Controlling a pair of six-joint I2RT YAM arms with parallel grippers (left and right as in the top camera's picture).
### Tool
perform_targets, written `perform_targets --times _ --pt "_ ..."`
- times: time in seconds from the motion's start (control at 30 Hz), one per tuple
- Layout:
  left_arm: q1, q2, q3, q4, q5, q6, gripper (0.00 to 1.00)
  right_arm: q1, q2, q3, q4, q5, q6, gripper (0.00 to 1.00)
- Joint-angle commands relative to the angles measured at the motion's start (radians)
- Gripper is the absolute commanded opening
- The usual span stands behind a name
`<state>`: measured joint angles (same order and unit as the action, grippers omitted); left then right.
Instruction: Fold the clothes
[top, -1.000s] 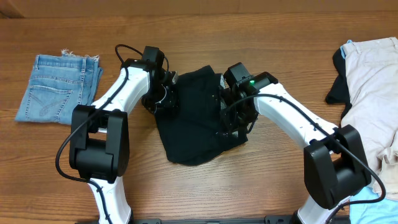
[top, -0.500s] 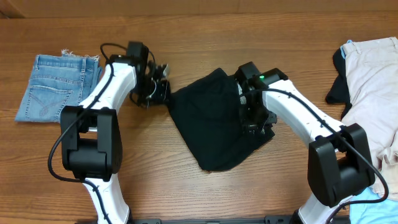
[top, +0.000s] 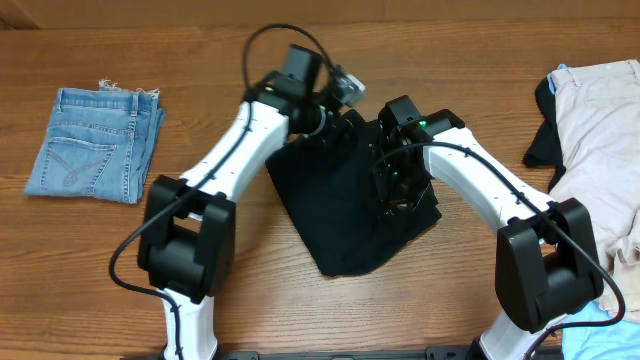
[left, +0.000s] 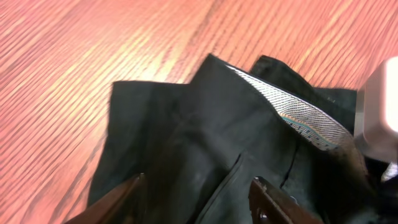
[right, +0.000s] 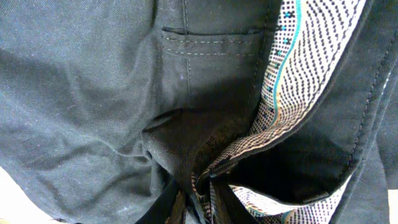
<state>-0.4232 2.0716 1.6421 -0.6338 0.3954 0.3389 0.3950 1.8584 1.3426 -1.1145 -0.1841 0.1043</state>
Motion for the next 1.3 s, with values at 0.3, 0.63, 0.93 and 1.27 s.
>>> perform_targets --times 0.3,0.63,0.93,1.27 --pt "-0.024 0.135 0.011 0.01 -0.115 0.065 0.07 0.002 -0.005 0.012 -0.002 -0.027 -0.008 0.16" --pt "0.028 0.131 0.127 -0.039 -0.23 -0.09 0.04 0.002 -0.005 0.012 -0.056 0.226 0.115 0.15" --pt "0.117 0.13 0.155 -0.104 -0.249 -0.182 0.04 0.002 -0.005 0.012 -0.095 0.401 0.279 0.24" --pt "0.052 0.121 0.156 -0.117 0.149 0.018 0.45 -0.014 -0.005 0.012 -0.013 0.208 0.247 0.41"
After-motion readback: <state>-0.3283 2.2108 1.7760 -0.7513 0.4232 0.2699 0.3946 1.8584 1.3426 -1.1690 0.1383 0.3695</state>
